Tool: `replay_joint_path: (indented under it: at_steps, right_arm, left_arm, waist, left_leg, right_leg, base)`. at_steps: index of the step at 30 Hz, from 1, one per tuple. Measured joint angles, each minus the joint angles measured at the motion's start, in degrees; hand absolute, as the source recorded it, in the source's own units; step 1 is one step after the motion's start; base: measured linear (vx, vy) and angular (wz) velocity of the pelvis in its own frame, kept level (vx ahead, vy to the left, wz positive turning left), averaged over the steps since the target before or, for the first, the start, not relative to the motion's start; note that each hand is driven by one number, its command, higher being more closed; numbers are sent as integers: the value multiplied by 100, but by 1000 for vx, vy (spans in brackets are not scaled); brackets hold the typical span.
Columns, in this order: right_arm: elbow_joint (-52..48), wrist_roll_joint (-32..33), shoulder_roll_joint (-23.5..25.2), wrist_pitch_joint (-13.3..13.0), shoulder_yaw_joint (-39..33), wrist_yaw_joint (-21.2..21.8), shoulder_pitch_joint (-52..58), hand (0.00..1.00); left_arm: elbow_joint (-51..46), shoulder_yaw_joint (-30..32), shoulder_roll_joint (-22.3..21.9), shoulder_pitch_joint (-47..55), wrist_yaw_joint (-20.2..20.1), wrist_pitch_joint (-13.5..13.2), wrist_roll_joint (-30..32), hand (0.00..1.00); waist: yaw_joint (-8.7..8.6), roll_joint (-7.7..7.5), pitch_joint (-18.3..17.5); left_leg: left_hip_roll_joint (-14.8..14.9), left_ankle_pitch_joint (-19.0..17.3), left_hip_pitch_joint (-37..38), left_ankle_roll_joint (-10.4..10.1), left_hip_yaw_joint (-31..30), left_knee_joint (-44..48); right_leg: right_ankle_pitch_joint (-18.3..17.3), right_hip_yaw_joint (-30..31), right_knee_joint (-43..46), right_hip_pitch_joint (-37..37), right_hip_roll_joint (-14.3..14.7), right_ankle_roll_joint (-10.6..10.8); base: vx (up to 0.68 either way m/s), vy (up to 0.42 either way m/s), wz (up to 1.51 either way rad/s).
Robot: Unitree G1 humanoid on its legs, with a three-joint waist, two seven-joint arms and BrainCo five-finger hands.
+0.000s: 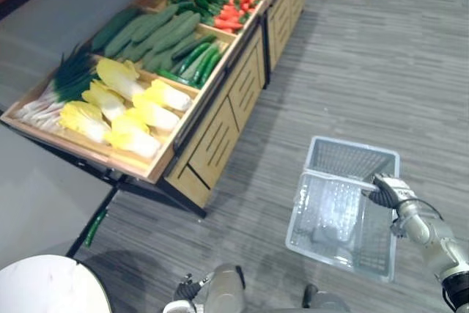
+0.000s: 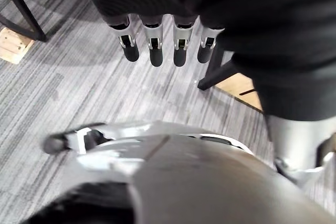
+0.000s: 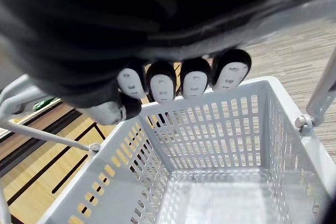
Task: Pick vegetable in the basket
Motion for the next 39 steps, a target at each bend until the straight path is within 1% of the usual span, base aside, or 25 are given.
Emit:
replay_joint_path:
  at_steps: [2,3,4,6,7,9,11,12,13,15,16,18,21,23,25,26,28,30,31,32,33,34,36,37,39]
  right_arm:
    - [33,1,-9,4,-116,-5,227,100]
    - [65,0,-14,20,-142,-5,341,100]
    - [148,-2,77,51,-138,-7,398,100]
    - [306,-1,199,60,-47,4,419,100]
    - [378,-1,197,61,-47,4,349,100]
    - [488,-7,199,57,1,4,257,100]
    - [651,-5,278,21,53,2,283,100]
    - [856,-5,438,0,53,-3,294,100]
    - [1083,-5,618,-8,54,-6,308,100]
    - [1437,-12,769,-61,52,-12,381,100]
    - [1526,-13,776,-64,25,-65,410,100]
    - [1797,-24,767,21,-443,-202,471,100]
    - [2255,-29,759,114,-879,-265,584,100]
    - [2811,-23,760,189,-1424,-326,520,100]
    - [3241,-1,759,287,-1867,-462,491,100]
    - [3351,3,760,330,-1970,-482,493,100]
    - [3564,11,882,500,-2390,-485,528,100]
    - [3684,12,995,569,-2556,-485,583,100]
    - [3699,22,1044,577,-2581,-485,641,100]
    - [3713,54,1086,585,-2700,-486,681,100]
    - [3716,75,1079,627,-2893,-504,667,100]
    - [3725,121,1115,679,-2921,-503,604,100]
    - [3724,128,1207,660,-2966,-500,571,100]
    - [3716,253,1206,637,-3060,-508,610,100]
    - [3707,312,1194,588,-3283,-642,626,100]
  left_arm:
    - [4,-16,-49,95,5,8,7,0]
    - [6,-20,-107,231,2,12,11,0]
    - [43,-10,-138,387,3,26,26,0]
    - [70,36,-5,352,13,78,37,0]
    - [67,67,40,339,0,84,88,0]
    - [115,140,-5,366,1,86,116,0]
    - [123,173,-4,440,7,87,126,0]
    - [121,163,19,551,13,85,126,0]
    - [116,148,43,656,23,94,124,0]
    - [107,16,134,718,27,126,123,0]
    - [110,-35,170,716,28,135,123,0]
    - [103,-189,221,675,34,133,117,0]
    - [-13,-224,248,524,51,115,60,0]
    - [-150,-196,227,384,53,78,6,0]
    - [-169,-71,217,277,70,75,1,0]
    - [-173,-38,214,263,74,72,-8,0]
    - [-165,41,244,239,130,69,-237,0]
    - [-163,211,292,290,196,65,-403,0]
    - [-143,297,339,291,226,66,-458,0]
    - [-87,404,278,264,247,75,-543,0]
    - [1,498,20,252,240,54,-674,0]
    - [94,669,-127,253,244,54,-689,0]
    - [111,966,-190,244,250,66,-916,0]
    - [93,1043,-186,232,261,63,-1152,0]
    - [-10,1065,-195,231,278,57,-1300,0]
  waist:
    - [-14,82,-52]
    - [-1,226,-141]
    - [26,390,-312]
    - [27,-8,-345]
    - [108,-121,-332]
    - [224,-159,-338]
    - [301,-238,-414]
    - [286,-296,-558]
    - [274,-365,-624]
    - [155,-399,-632]
    - [115,-422,-625]
    - [-30,-378,-577]
    - [-200,-332,-544]
    - [-180,-309,-538]
    - [-169,-295,-531]
    - [-160,-295,-531]
    - [-169,-254,-480]
    - [-167,-438,-467]
    - [-175,-532,-465]
    - [-240,-455,-448]
    - [-275,-105,-494]
    - [-299,94,-491]
    - [-322,107,-476]
    - [-355,81,-460]
    - [-341,77,-458]
  left_leg:
    - [-359,337,65,-98,571,-1769]
    - [-472,944,124,-124,745,-2844]
    - [-532,1238,166,833,763,-3343]
    - [-844,1027,96,797,709,-3187]
    - [-932,812,90,946,703,-2944]
    - [-1001,527,247,1067,780,-2724]
    - [-1144,325,544,962,742,-2968]
    - [-1257,314,748,943,725,-3256]
    - [-1363,310,1041,940,709,-3531]
    - [-1499,271,1462,943,405,-3767]
    - [-1537,252,1571,944,303,-3807]
    - [-1562,127,1985,912,-134,-3853]
    - [-1543,-7,2270,797,-730,-3842]
    - [-1458,-116,2296,621,-1169,-3786]
    - [-1381,-180,2266,510,-1523,-3691]
    - [-1336,-203,2259,474,-1645,-3659]
    - [-1118,-394,2264,159,-2102,-3547]
    - [-1022,-546,2278,-91,-2397,-3505]
    - [-990,-624,2260,-221,-2568,-3503]
    - [-814,-677,2244,-383,-2733,-3517]
    - [-368,-590,2157,-579,-2705,-3546]
    - [-81,-332,2088,-811,-2663,-3580]
    - [75,203,1969,-845,-2503,-3513]
    - [111,517,1863,-692,-2161,-3369]
    - [181,651,1812,-507,-1224,-3176]
  right_leg:
    - [-124,-210,-206,329,24,183]
    - [-240,-268,-320,505,195,274]
    - [-405,-245,-382,666,402,329]
    - [-441,-168,-359,694,191,280]
    - [-406,-55,-331,805,73,319]
    - [-364,150,17,854,-81,385]
    - [-350,360,1099,512,-257,410]
    - [-186,495,2236,2,-433,700]
    - [329,773,3315,-468,-572,1323]
    - [1073,1076,4724,-1035,-596,1360]
    - [1034,1078,5156,-1226,-612,1293]
    - [563,911,5835,-1783,-550,692]
    - [-27,694,4711,-1985,-568,371]
    - [-3,983,2717,-2057,-511,405]
    - [94,1428,1436,-2057,-516,470]
    - [137,1550,1128,-2058,-525,465]
    - [236,1772,427,-2063,-556,493]
    - [261,1828,235,-2033,-591,520]
    - [534,1742,156,-1995,-666,738]
    - [1125,1440,211,-1933,-611,850]
    - [1003,1101,297,-1909,-262,620]
    - [917,856,416,-1904,-49,455]
    - [773,537,500,-1794,37,220]
    - [708,295,479,-1602,12,114]
    - [635,31,413,-1348,3,-1]
  base:
    - [402,154,40]
    - [453,207,31]
    - [454,201,43]
    - [414,154,57]
    - [373,124,38]
    - [319,124,13]
    - [313,161,14]
    - [336,166,14]
    - [339,160,15]
    - [292,85,44]
    - [325,59,78]
    - [300,22,88]
    - [274,-61,111]
    - [305,-150,101]
    - [296,-206,88]
    - [338,-301,95]
    - [326,-379,91]
    - [319,-567,85]
    - [324,-716,104]
    - [288,-596,103]
    - [351,-655,94]
    - [288,-490,65]
    - [212,-402,75]
    - [184,-389,95]
    - [99,-290,76]
